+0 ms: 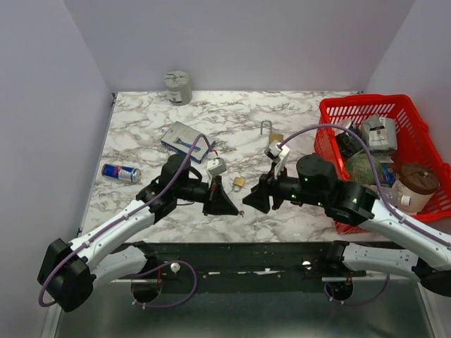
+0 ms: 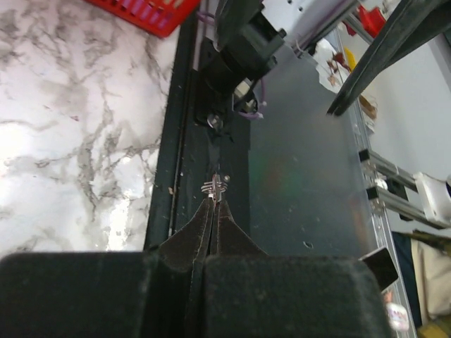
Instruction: Unlock with the key
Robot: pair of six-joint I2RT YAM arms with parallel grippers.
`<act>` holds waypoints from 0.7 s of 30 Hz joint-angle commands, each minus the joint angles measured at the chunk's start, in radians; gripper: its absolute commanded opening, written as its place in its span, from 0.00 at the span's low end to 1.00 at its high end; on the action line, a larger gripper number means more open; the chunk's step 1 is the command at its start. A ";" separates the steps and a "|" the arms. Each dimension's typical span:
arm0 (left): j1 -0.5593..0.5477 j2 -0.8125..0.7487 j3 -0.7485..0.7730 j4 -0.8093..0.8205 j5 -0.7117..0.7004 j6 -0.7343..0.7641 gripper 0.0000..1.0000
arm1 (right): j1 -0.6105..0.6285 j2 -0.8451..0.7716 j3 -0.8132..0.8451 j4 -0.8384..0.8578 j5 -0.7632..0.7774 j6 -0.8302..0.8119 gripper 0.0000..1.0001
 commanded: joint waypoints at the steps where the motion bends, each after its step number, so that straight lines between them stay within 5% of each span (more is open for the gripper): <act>1: -0.040 0.012 0.043 -0.077 0.040 0.098 0.00 | -0.005 0.058 -0.026 0.021 -0.177 -0.015 0.55; 13: -0.046 0.012 0.052 -0.109 0.032 0.119 0.00 | -0.005 0.124 -0.063 -0.030 -0.262 -0.026 0.39; 21: -0.052 0.015 0.052 -0.109 0.038 0.121 0.00 | -0.004 0.124 -0.083 -0.041 -0.219 -0.026 0.39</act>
